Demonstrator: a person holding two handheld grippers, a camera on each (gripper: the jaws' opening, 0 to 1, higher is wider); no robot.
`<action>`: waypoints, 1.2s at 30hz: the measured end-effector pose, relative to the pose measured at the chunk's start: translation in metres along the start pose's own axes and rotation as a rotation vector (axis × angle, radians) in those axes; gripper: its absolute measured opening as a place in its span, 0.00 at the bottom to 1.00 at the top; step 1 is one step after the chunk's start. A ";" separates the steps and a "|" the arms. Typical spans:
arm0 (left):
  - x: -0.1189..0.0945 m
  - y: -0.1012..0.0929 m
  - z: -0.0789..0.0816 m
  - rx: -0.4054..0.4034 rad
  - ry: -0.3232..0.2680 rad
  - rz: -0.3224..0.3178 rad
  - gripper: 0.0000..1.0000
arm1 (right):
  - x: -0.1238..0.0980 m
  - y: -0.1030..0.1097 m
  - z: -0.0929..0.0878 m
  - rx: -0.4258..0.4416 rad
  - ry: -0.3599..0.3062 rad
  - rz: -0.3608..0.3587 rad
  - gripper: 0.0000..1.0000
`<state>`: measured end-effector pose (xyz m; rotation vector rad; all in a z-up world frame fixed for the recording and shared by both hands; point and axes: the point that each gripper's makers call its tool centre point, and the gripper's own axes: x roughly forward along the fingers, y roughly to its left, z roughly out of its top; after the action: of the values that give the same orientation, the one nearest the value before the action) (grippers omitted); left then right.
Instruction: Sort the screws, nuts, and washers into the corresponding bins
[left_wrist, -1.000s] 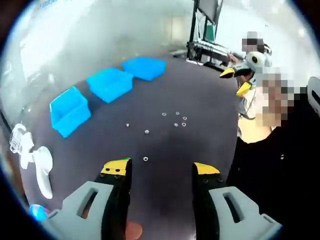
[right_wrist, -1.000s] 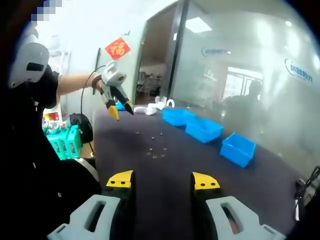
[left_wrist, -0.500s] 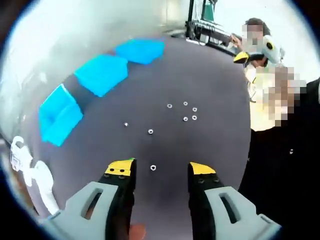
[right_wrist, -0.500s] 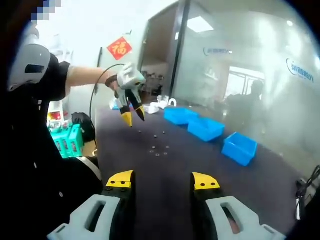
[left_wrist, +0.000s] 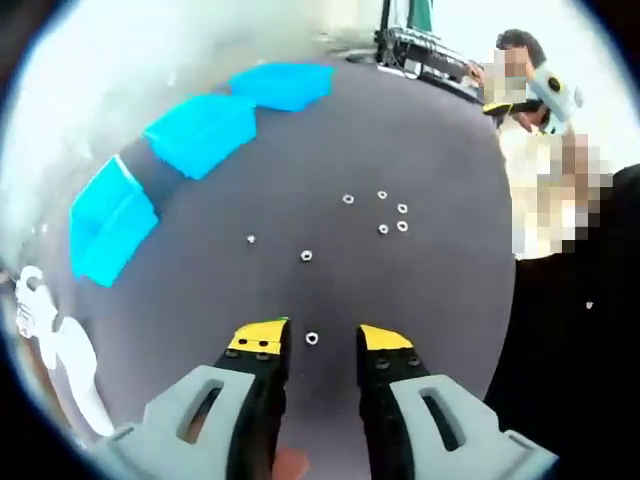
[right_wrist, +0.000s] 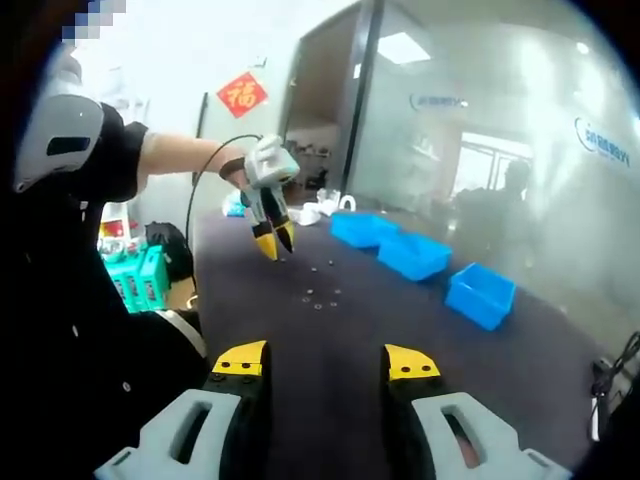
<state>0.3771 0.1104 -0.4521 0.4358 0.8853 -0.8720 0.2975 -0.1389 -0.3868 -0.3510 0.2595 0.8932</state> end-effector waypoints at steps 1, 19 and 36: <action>0.001 0.000 -0.001 0.001 0.003 0.001 0.25 | 0.000 0.000 0.000 -0.001 0.001 0.000 0.40; 0.011 0.008 -0.012 -0.093 0.007 -0.013 0.09 | 0.002 0.010 -0.003 -0.016 0.023 0.027 0.39; -0.003 -0.006 0.011 -0.139 -0.224 -0.008 0.05 | -0.001 0.007 0.006 -0.019 -0.005 -0.010 0.39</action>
<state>0.3761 0.1015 -0.4431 0.2094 0.7357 -0.8428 0.2920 -0.1331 -0.3824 -0.3679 0.2449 0.8867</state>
